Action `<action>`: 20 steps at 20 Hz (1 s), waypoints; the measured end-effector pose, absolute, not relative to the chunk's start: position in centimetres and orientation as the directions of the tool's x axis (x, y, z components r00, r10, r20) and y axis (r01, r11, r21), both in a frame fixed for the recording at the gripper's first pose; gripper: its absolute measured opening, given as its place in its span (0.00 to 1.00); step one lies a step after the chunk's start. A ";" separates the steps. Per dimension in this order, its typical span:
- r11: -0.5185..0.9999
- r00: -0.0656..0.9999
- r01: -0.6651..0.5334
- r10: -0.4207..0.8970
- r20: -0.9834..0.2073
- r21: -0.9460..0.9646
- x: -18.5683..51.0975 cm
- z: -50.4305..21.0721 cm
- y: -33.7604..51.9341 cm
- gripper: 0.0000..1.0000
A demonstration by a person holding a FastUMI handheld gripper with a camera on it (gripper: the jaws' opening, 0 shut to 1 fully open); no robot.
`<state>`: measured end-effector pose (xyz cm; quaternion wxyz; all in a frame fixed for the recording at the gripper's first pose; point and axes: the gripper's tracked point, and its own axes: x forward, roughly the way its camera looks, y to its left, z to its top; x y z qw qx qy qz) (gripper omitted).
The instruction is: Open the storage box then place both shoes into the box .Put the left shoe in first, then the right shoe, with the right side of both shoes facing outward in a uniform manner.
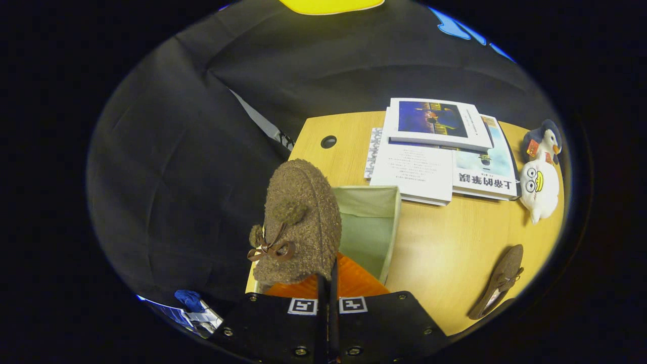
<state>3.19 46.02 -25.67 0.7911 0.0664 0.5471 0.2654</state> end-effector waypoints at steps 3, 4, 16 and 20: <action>0.862 0.233 -0.321 0.473 -0.850 0.392 2.9 -27.8 47.4 0.01; 0.867 0.225 -0.313 0.465 -0.856 0.389 2.8 -28.4 47.7 0.02; 0.877 0.161 -0.307 0.430 -0.888 0.369 1.4 -32.6 50.4 0.11; 0.847 0.144 -0.341 0.475 -0.868 0.407 1.1 -32.1 51.2 0.70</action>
